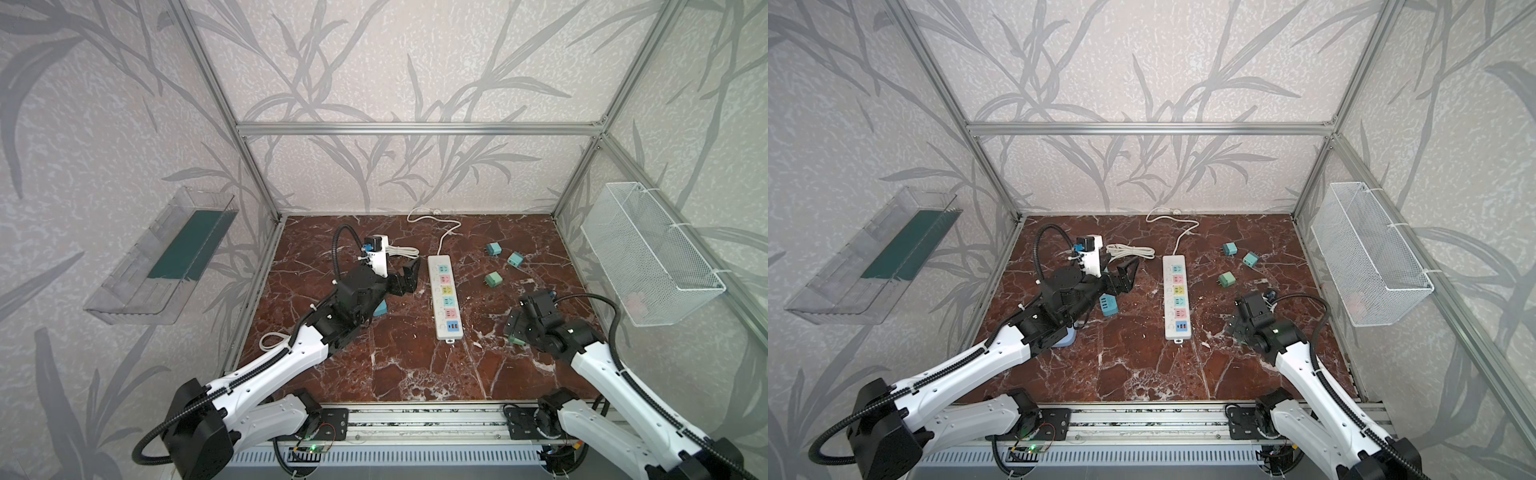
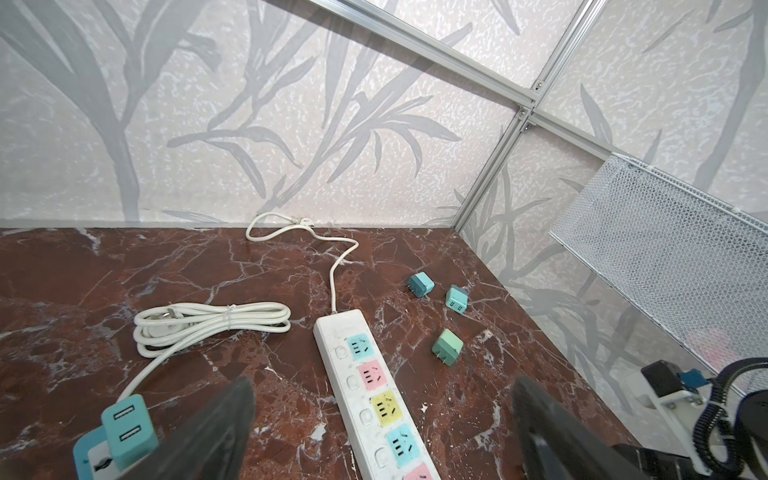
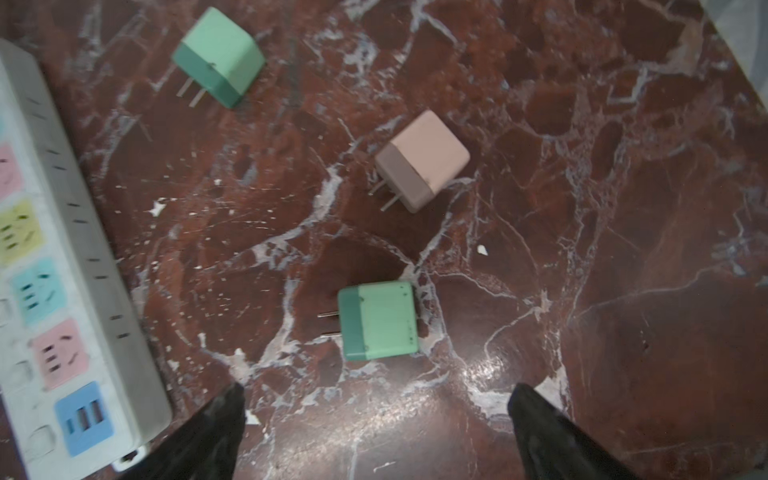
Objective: Insert the plug
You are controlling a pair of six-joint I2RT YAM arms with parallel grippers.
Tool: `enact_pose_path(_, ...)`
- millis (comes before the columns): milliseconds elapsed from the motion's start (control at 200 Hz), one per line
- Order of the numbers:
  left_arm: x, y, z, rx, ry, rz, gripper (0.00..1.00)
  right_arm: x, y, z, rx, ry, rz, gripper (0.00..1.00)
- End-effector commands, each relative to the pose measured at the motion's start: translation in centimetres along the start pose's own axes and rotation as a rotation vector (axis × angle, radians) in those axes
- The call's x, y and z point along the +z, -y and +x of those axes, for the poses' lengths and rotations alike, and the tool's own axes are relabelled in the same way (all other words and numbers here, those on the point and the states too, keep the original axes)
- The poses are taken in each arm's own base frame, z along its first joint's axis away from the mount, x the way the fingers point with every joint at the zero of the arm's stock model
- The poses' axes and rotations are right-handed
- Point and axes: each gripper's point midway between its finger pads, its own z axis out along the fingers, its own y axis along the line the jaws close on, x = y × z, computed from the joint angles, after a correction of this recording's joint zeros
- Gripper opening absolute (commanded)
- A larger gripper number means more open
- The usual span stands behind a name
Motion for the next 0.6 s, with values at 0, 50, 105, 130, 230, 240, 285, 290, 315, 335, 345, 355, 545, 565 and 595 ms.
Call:
enact_pose_path(0,0.4,1.1,-0.5,-0.043,-0.011,0.038,0.95,1.7,-1.1,-0.1,0.023,-0.022,-0.084,0.93)
enact_pose_path(50,0.6,1.2,-0.2,-0.044,-0.021,0.042,0.95,2.8,-1.4,0.1,0.027,-0.054,-0.099,0.87)
enact_pose_path(105,0.8,1.1,0.2,-0.043,-0.031,0.04,0.95,3.9,-1.8,0.2,0.022,-0.088,-0.113,0.82)
enact_pose_path(130,0.9,1.1,0.3,-0.04,-0.034,0.038,0.95,4.3,-1.9,0.3,0.019,-0.104,-0.112,0.81)
enact_pose_path(230,1.1,0.8,0.6,-0.033,-0.041,0.026,0.95,5.3,-2.1,0.6,-0.019,-0.135,-0.098,0.8)
enact_pose_path(240,1.1,0.8,0.6,-0.033,-0.042,0.026,0.95,5.4,-2.0,0.7,-0.02,-0.139,-0.095,0.79)
enact_pose_path(285,1.1,0.9,0.4,-0.032,-0.039,0.027,0.95,5.7,-1.8,0.8,-0.022,-0.144,-0.081,0.78)
enact_pose_path(290,1.1,0.9,0.5,-0.031,-0.04,0.027,0.95,5.7,-1.8,0.9,-0.024,-0.146,-0.079,0.77)
enact_pose_path(315,1.1,0.9,0.5,-0.032,-0.041,0.028,0.95,5.8,-1.9,0.9,-0.026,-0.146,-0.081,0.75)
enact_pose_path(335,1.1,0.9,0.5,-0.031,-0.041,0.028,0.95,5.9,-2.1,0.9,-0.026,-0.146,-0.095,0.74)
enact_pose_path(345,1.0,0.9,0.5,-0.032,-0.041,0.027,0.95,5.9,-2.2,0.9,-0.027,-0.146,-0.103,0.74)
enact_pose_path(355,1.0,0.9,0.4,-0.033,-0.04,0.029,0.95,6.0,-2.3,1.0,-0.027,-0.145,-0.107,0.73)
enact_pose_path(545,0.8,1.4,0.1,-0.047,-0.036,0.049,0.95,6.1,-2.8,1.1,-0.034,-0.145,-0.138,0.58)
enact_pose_path(565,0.8,1.4,0.1,-0.047,-0.036,0.051,0.95,6.2,-2.9,1.1,-0.035,-0.148,-0.142,0.55)
enact_pose_path(595,0.8,1.4,0.1,-0.047,-0.037,0.051,0.95,6.2,-3.0,1.2,-0.035,-0.149,-0.146,0.52)
